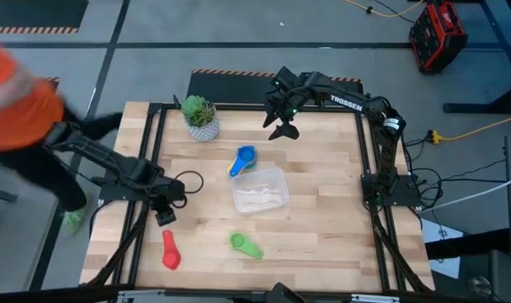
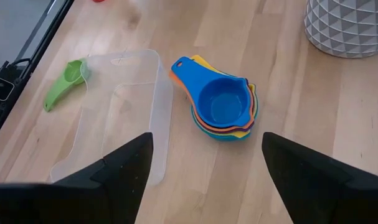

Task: Nest measuring cups in basket
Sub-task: Stack the red measuring cup on top of the blue measuring cup

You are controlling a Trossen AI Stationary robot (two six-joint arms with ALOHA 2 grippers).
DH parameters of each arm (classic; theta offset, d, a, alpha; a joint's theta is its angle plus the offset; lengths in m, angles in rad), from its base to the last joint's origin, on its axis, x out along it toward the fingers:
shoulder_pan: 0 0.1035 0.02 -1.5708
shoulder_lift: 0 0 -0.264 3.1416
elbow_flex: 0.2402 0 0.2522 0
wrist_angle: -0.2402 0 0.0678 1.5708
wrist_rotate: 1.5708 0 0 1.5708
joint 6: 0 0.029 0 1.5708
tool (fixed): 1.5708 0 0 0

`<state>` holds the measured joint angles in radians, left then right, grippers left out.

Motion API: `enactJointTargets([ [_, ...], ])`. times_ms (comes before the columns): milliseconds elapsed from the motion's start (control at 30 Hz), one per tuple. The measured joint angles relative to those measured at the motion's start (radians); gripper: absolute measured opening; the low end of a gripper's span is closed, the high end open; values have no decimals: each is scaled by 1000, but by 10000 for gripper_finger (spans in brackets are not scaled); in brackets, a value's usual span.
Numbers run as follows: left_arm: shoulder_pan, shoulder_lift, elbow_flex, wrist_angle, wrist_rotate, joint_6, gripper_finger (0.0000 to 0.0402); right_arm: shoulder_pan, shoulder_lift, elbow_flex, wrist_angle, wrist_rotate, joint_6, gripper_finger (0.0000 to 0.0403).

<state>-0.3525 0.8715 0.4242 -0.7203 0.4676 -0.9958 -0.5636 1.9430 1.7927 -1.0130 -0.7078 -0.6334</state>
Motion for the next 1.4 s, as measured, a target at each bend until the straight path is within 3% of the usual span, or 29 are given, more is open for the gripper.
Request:
enactJointTargets([
  [500,-129,0,-96,151,-7,-112,110,0,0,0,-1,0,0,305],
  [1100,-246,2,-108,218,-115,-210,110,0,0,0,-1,0,0,305],
  [1400,-281,118,-108,296,-112,-256,110,0,0,0,-1,0,-2,305],
])
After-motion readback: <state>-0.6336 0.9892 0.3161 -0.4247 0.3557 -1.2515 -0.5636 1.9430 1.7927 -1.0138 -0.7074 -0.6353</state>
